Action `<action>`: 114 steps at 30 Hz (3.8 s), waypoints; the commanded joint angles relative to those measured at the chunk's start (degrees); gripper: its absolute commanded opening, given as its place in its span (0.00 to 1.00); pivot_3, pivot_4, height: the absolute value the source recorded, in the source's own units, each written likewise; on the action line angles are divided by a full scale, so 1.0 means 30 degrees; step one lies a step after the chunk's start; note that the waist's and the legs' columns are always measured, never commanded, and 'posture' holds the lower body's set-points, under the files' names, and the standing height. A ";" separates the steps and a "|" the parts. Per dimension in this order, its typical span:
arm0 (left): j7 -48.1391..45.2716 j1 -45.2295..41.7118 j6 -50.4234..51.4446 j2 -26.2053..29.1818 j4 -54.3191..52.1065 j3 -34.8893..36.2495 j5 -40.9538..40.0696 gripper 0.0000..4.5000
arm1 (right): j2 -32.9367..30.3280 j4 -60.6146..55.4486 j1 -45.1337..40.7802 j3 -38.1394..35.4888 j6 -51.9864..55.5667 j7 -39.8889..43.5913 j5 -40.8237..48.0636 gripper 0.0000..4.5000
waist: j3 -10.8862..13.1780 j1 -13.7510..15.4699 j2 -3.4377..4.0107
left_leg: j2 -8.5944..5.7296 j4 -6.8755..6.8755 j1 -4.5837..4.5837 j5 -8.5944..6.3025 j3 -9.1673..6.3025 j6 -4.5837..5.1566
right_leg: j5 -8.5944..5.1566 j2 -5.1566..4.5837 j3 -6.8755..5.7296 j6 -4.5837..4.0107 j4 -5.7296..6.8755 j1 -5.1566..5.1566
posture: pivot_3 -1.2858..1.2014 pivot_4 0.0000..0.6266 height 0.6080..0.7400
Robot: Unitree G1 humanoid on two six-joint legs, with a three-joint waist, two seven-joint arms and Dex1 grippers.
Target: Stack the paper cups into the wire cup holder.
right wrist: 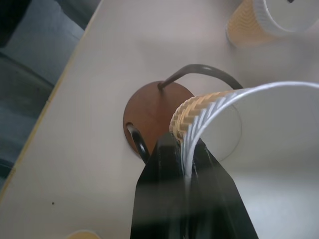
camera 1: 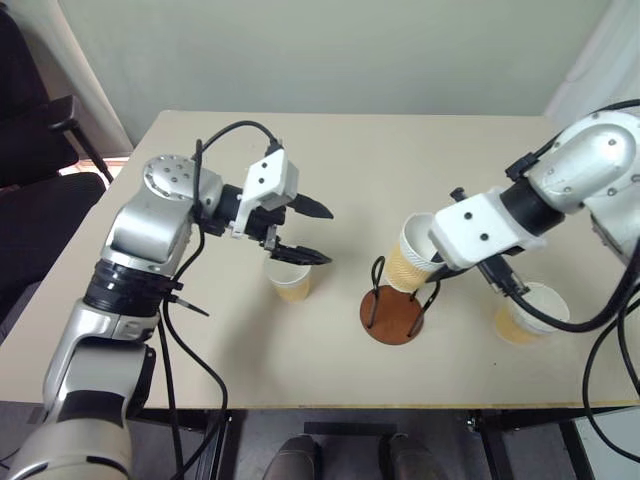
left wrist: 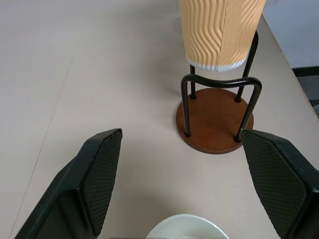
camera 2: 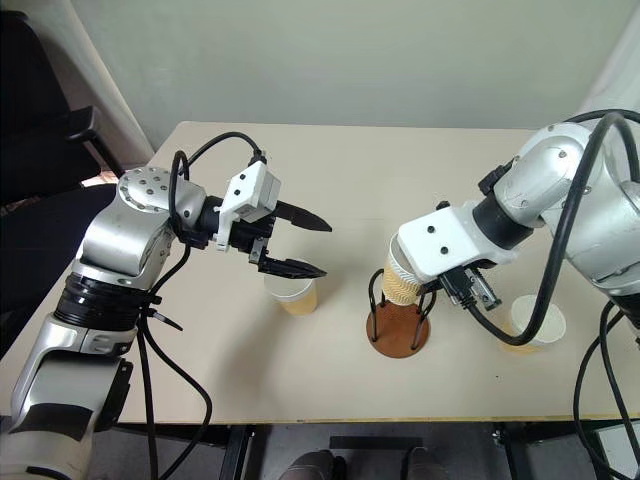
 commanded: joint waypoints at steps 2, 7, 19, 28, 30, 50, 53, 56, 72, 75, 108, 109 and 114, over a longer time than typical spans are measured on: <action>0.0113 -0.0238 -0.0238 0.0245 -0.0545 0.0375 0.0044 0.91 | 0.0331 -0.0148 0.0590 -0.0203 -0.0844 0.0078 -0.1386 0.27 | -0.0001 -0.0003 -0.0002 | 0.0001 0.0000 0.0002 0.0001 0.0001 -0.0001 | 0.0001 0.0000 -0.0002 0.0000 0.0003 0.0001 | 0.52 0.24 1.00; -0.0236 -0.0108 -0.0382 0.0802 -0.0712 0.0398 0.0168 0.91 | 0.1359 0.0382 0.0990 -0.1453 -0.0056 -0.1205 -0.2119 0.66 | -0.0001 -0.0056 -0.0002 | 0.0001 0.0010 0.0003 0.0001 0.0007 -0.0001 | 0.0003 0.0001 -0.0001 0.0002 0.0010 -0.0001 | 0.52 0.24 1.00; -0.3473 0.0298 -0.2761 0.4738 -0.1486 -0.0534 0.0422 0.91 | 0.0785 -0.0942 0.2696 -0.8121 0.8973 -0.2457 0.4623 0.81 | -0.0012 -0.0034 -0.0021 | -0.0006 -0.0034 -0.0027 0.0000 0.0007 -0.0003 | -0.0009 0.0012 0.0005 -0.0012 -0.0048 -0.0010 | 0.52 0.24 1.00; -0.3475 -0.0196 -0.7424 0.6763 -0.0525 -0.4435 0.0367 0.91 | 0.0481 -0.2951 0.3109 -0.9839 1.1774 -0.3696 0.8565 0.81 | -0.0012 -0.0096 -0.0021 | -0.0001 -0.0013 0.0005 0.0040 -0.0018 -0.0026 | -0.0008 0.0012 0.0007 -0.0028 0.0044 -0.0016 | 0.52 0.24 1.00; -0.3475 -0.0524 -0.8532 0.6688 0.0152 -0.5042 0.0901 0.91 | 0.0423 -0.3299 0.3157 -1.0008 1.1898 -0.4081 0.9065 0.81 | -0.0012 -0.0101 -0.0021 | -0.0002 -0.0012 0.0007 0.0040 -0.0008 -0.0025 | -0.0007 0.0012 0.0008 -0.0032 0.0043 -0.0016 | 0.52 0.24 1.00; -0.3475 0.0223 -1.1890 0.5096 0.1848 -0.6095 0.3414 0.86 | -0.0052 -0.3757 0.4012 -1.0514 1.0658 -0.6671 1.0239 0.82 | -0.0014 -0.0108 -0.0022 | -0.0002 -0.0013 -0.0022 0.0032 -0.0008 -0.0015 | -0.0006 0.0007 0.0003 -0.0032 0.0046 -0.0047 | 0.52 0.24 1.00; -0.3474 0.0346 -1.2279 0.4573 0.2375 -0.5824 0.4020 0.70 | -0.0138 -0.3800 0.4152 -1.0653 1.0651 -0.6865 1.0486 0.82 | -0.0014 -0.0098 -0.0022 | -0.0003 -0.0003 -0.0021 0.0032 -0.0007 -0.0014 | -0.0005 0.0006 0.0003 -0.0030 0.0058 -0.0044 | 0.52 0.24 1.00; -0.3282 0.0375 -1.2508 0.3925 0.2932 -0.5543 0.4548 0.47 | -0.0113 -0.3801 0.4276 -1.0856 1.0688 -0.7121 1.0729 0.82 | -0.0015 -0.0098 -0.0023 | -0.0003 0.0005 -0.0020 0.0033 -0.0005 -0.0014 | -0.0005 0.0005 0.0003 -0.0030 0.0084 -0.0047 | 0.52 0.24 1.00; -0.3475 -0.1389 -0.9747 0.3783 0.1806 -0.5395 0.2490 0.01 | -0.0055 -0.3857 0.7846 -1.3954 0.9501 -0.8593 1.2295 0.82 | -0.0020 -0.0037 -0.0035 | -0.0004 0.0026 -0.0035 0.0033 -0.0002 -0.0015 | 0.0000 0.0003 0.0001 -0.0021 0.0095 -0.0050 | 0.52 0.24 1.00; -0.3475 -0.2835 -0.9270 0.3607 0.2060 -0.5781 0.1714 0.01 | -0.1416 -0.4276 0.9309 -1.4799 1.0381 -0.8268 1.2889 0.82 | -0.0021 0.0024 -0.0035 | -0.0005 0.0023 -0.0041 0.0033 -0.0002 -0.0016 | 0.0001 0.0001 0.0002 -0.0019 0.0095 -0.0051 | 0.52 0.24 1.00; -0.3475 -1.1366 -0.9122 -0.2559 0.5628 -1.2922 -0.4932 0.01 | -0.5156 -0.5975 1.5600 -2.1999 1.3743 -1.0398 1.7283 0.82 | -0.0009 0.0328 -0.0054 | -0.0013 0.0089 -0.0075 -0.0020 0.0091 0.0051 | 0.0078 -0.0011 0.0045 0.0162 -0.0029 0.0003 | 0.52 0.24 1.00; -0.3475 -1.1251 -0.9221 -0.2709 0.5666 -1.2991 -0.4826 0.01 | -0.5148 -0.6031 1.5690 -2.2105 1.3781 -1.0498 1.7380 0.82 | -0.0009 0.0330 -0.0052 | -0.0010 0.0098 -0.0075 -0.0022 0.0090 0.0055 | 0.0080 -0.0015 0.0052 0.0166 -0.0027 0.0004 | 0.52 0.24 1.00; -0.3475 -1.0649 -0.9833 -0.3175 0.5769 -1.3411 -0.3834 0.01 | -0.5163 -0.6197 1.6083 -2.2512 1.3831 -1.0839 1.7777 0.82 | -0.0011 0.0358 -0.0049 | -0.0016 0.0173 -0.0072 -0.0038 0.0084 0.0082 | 0.0088 -0.0004 0.0043 0.0194 -0.0021 0.0046 | 0.52 0.24 1.00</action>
